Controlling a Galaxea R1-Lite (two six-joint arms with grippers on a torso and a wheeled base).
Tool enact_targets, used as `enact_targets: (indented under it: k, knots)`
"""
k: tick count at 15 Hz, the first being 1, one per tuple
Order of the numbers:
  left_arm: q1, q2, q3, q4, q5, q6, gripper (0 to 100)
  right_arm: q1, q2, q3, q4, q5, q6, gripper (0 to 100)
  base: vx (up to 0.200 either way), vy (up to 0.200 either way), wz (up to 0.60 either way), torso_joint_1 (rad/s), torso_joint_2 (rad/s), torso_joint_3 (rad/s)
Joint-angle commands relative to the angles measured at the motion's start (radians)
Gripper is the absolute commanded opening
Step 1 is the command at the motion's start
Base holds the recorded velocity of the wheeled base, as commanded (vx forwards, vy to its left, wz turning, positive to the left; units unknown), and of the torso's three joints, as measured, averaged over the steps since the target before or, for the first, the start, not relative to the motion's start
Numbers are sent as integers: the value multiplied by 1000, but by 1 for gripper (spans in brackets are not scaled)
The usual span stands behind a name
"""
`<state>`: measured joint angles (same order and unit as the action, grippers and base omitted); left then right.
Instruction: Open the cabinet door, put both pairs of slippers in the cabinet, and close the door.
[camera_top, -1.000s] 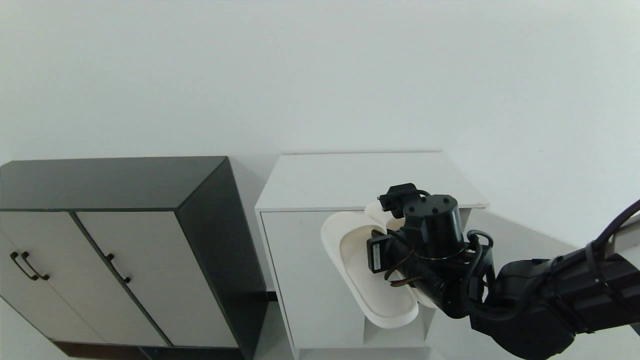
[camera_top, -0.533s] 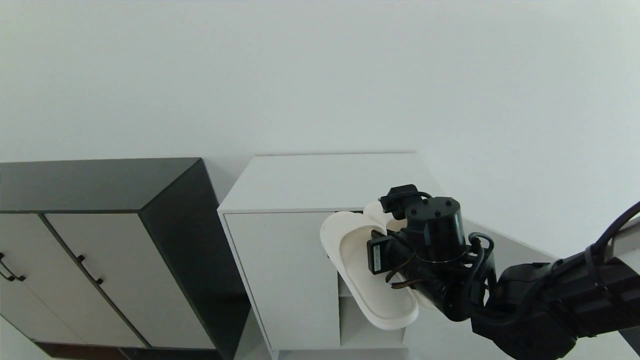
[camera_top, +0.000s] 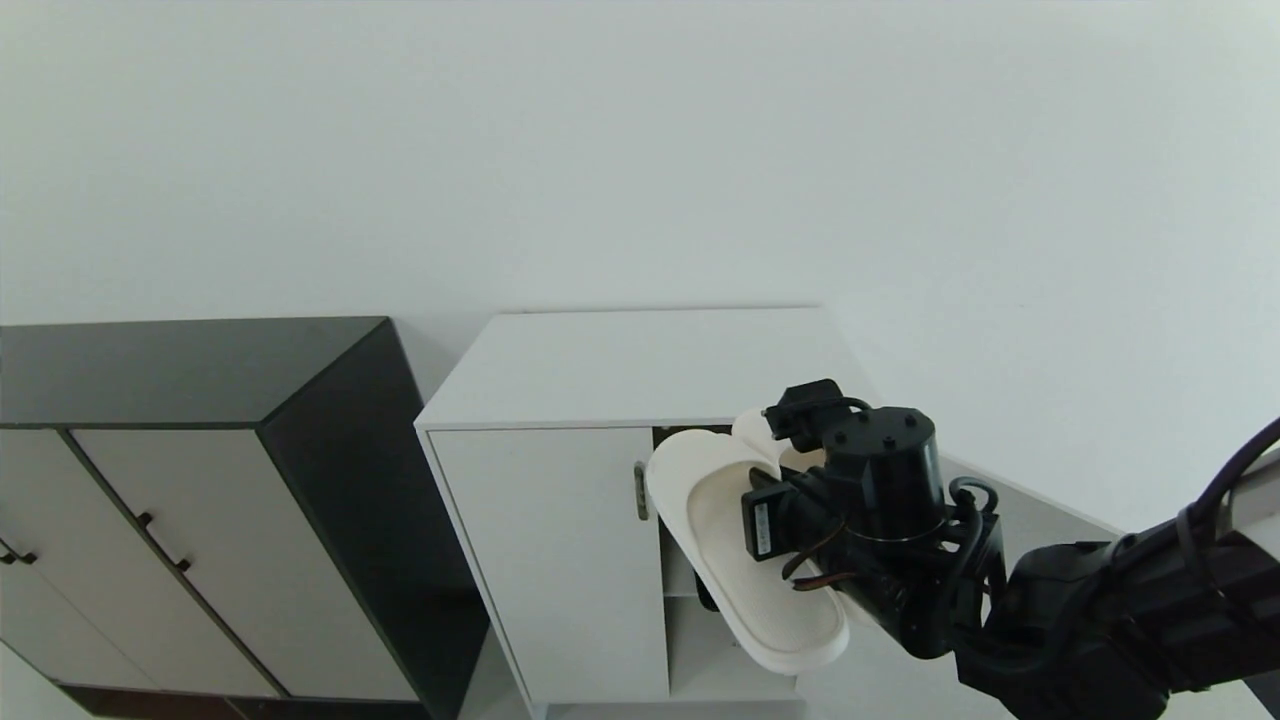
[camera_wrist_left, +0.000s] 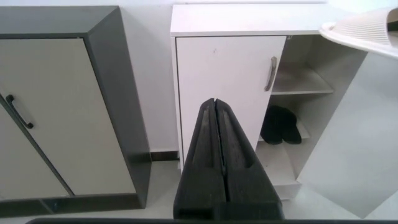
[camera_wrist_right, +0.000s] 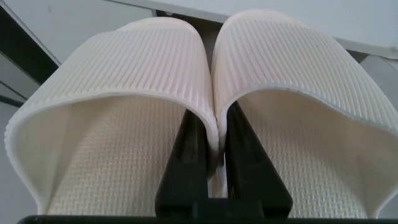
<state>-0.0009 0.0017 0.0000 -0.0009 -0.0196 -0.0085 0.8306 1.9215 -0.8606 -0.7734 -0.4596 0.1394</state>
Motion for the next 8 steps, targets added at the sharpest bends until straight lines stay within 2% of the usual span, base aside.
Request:
enact_targets:
  k: [1, 4, 8]
  knots:
    - [-1, 0, 0, -1, 0, -1, 0, -8, -1, 28, -24, -1, -12, 0, 0, 0, 0, 0, 0, 0]
    - [1, 0, 0, -1, -2, -1, 0, -8, -1, 46, -47, -1, -30, 0, 0, 0, 0, -11, 17, 14]
    - [-1, 0, 0, -1, 1, -4, 0, -8, 2, 55, -64, 1, -37, 0, 0, 0, 0, -192, 447, 253]
